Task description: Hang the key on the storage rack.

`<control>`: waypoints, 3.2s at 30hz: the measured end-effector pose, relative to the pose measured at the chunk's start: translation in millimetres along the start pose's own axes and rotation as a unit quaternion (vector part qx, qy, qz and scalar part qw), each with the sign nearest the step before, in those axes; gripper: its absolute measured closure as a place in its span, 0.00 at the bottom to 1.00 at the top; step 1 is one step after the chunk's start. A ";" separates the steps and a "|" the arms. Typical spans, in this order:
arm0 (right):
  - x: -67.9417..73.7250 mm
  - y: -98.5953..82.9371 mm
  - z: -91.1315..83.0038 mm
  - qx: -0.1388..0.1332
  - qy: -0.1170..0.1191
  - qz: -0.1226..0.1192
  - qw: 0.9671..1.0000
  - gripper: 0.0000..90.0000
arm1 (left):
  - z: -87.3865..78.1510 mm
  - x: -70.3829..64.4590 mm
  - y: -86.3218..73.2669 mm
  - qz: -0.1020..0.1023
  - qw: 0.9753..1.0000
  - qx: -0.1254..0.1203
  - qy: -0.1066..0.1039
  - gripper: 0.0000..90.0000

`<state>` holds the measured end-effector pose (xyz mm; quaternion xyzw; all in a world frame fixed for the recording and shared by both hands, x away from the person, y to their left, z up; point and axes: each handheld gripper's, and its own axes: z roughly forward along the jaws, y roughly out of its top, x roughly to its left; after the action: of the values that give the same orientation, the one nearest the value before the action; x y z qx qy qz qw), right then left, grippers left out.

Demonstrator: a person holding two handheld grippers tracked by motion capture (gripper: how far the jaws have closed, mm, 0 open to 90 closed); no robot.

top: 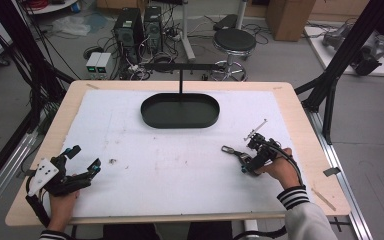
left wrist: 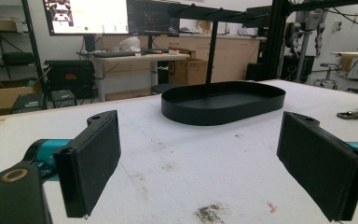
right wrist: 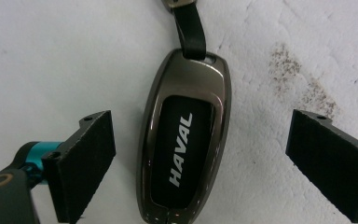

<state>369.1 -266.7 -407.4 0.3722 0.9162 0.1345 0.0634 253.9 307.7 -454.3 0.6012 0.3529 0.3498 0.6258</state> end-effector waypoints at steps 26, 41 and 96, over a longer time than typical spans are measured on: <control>-1.2 4.0 4.4 0.019 0.029 0.014 0.999 0.38 | 0.0 0.4 0.0 0.000 1.000 0.000 0.000 0.15; 0.4 8.0 3.5 0.033 0.026 0.024 0.999 0.53 | 0.0 0.4 0.0 0.000 1.000 0.000 0.000 0.15; -11.9 95.6 -79.1 -0.365 -0.005 0.039 0.930 0.53 | -0.1 0.8 0.0 -0.003 1.000 0.000 0.002 0.15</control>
<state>424.0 -225.1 -303.5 0.3591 0.7882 0.4605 0.1942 254.2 308.5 -454.3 0.5991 0.3562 0.3490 0.6264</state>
